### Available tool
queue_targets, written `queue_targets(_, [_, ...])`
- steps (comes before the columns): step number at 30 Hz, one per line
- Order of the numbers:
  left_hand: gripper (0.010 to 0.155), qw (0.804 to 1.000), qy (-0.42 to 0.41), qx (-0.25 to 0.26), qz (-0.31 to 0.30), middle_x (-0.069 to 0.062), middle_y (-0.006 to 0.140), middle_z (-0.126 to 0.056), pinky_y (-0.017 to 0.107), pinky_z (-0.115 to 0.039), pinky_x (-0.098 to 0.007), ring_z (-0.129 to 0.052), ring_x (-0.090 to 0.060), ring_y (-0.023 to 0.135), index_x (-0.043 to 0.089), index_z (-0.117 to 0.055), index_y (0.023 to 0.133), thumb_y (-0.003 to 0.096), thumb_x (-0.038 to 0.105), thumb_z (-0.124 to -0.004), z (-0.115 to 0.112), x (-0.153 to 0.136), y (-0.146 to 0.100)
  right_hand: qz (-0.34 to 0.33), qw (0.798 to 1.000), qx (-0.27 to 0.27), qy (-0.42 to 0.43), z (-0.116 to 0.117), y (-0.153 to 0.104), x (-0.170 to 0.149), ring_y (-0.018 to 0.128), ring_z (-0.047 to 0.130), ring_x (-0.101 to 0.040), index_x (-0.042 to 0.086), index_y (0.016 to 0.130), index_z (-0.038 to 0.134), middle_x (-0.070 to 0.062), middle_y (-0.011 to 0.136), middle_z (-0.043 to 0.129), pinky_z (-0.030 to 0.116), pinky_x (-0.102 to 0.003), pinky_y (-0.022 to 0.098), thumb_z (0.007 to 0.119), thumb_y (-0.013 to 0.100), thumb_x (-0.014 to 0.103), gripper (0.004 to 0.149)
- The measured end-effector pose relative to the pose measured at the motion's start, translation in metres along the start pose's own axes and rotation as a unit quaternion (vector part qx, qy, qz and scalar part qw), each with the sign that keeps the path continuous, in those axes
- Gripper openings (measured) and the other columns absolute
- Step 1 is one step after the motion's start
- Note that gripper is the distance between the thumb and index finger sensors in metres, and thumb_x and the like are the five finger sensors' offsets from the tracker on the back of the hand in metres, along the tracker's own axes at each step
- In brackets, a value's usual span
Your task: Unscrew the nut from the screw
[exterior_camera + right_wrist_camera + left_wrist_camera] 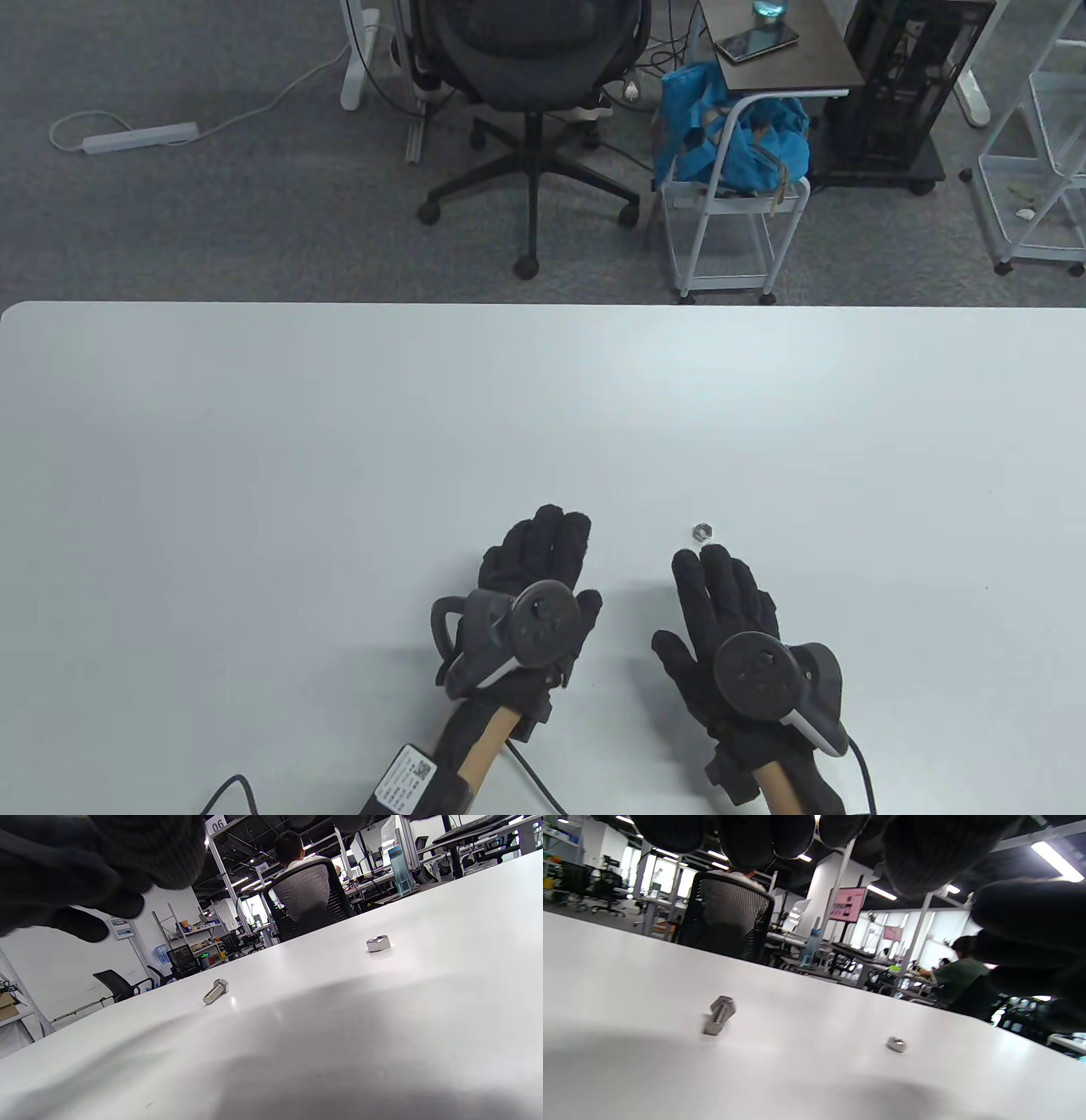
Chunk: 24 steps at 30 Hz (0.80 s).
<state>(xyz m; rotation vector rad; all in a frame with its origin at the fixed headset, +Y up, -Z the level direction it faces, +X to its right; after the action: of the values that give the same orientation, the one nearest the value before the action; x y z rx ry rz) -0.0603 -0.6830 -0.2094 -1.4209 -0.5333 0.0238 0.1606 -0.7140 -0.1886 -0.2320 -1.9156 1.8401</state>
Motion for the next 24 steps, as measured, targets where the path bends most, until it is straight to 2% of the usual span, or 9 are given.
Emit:
queue_targets(3, [0.085,0.999,-0.022,0.017,-0.018,-0.016,0.124,-0.043,0.073,-0.050,-0.070,-0.051,-0.045,0.111,0.024,-0.039,0.118,0.0488,0.048,-0.081,-0.004,-0.001,-0.016,-0.002,1.000,-0.002,0.002,0.001,0.000,0.000,0.108,0.032,-0.053,0.022,0.117,0.018,-0.018,0.121,0.019,0.040,-0.073,0.069,0.074,0.054,0.049,0.088])
queue_targets(6, [0.086,0.999,-0.022,0.021,-0.037,-0.016,0.124,-0.042,0.074,-0.047,-0.070,-0.048,-0.045,0.112,0.024,-0.039,0.118,0.0479,0.051,-0.080,-0.013,-0.007,-0.022,-0.006,1.000,-0.001,0.001,0.003,0.000,-0.001,0.108,0.031,-0.052,0.018,0.116,0.016,-0.019,0.121,0.019,0.039,-0.073,0.069,0.073,0.054,0.051,0.090])
queue_targets(8, [0.085,0.999,-0.026,0.008,-0.036,-0.017,0.124,-0.041,0.074,-0.046,-0.071,-0.046,-0.046,0.112,0.025,-0.039,0.118,0.0481,0.053,-0.079,-0.015,-0.010,-0.024,-0.006,1.000,-0.002,-0.001,0.003,0.000,-0.001,0.108,0.031,-0.052,0.017,0.116,0.016,-0.019,0.121,0.019,0.039,-0.073,0.070,0.072,0.054,0.051,0.090])
queue_targets(24, [0.086,0.999,-0.022,0.005,-0.035,-0.017,0.123,-0.044,0.073,-0.048,-0.071,-0.050,-0.045,0.111,0.026,-0.036,0.118,0.0480,0.054,-0.078,-0.022,-0.012,-0.024,-0.011,1.000,0.012,0.006,0.007,-0.002,0.000,0.108,0.031,-0.051,0.016,0.117,0.019,-0.019,0.121,0.021,0.039,-0.072,0.070,0.071,0.054,0.052,0.089])
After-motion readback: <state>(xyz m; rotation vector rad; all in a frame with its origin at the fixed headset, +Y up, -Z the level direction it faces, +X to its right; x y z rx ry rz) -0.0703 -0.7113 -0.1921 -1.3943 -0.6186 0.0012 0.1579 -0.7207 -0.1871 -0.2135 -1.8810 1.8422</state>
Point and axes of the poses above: the tracker on the back of each hand, its own x axis roughly to the thumb side, its own y axis roughly from the wrist to the fingertips, z = x × y, the point moved 2 cm from there along y, roughly from the wrist to the fingertips
